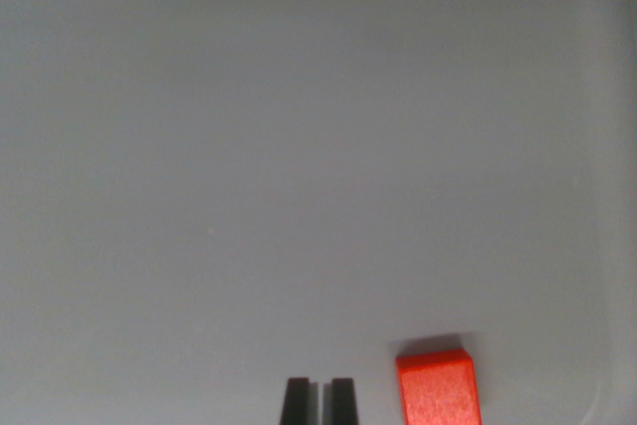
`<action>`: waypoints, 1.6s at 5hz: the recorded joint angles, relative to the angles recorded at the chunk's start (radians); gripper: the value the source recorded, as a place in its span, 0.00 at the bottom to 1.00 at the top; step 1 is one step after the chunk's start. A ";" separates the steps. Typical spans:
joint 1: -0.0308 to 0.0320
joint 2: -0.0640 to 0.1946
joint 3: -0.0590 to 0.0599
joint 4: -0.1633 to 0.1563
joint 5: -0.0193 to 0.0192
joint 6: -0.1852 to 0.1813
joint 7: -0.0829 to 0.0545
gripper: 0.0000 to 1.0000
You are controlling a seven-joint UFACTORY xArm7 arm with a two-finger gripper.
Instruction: Reach red block
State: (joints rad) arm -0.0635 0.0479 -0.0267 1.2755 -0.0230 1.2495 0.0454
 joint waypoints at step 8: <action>-0.0200 0.012 -0.018 -0.164 -0.0310 -0.183 0.022 0.00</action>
State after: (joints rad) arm -0.0835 0.0595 -0.0452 1.1117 -0.0540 1.0662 0.0674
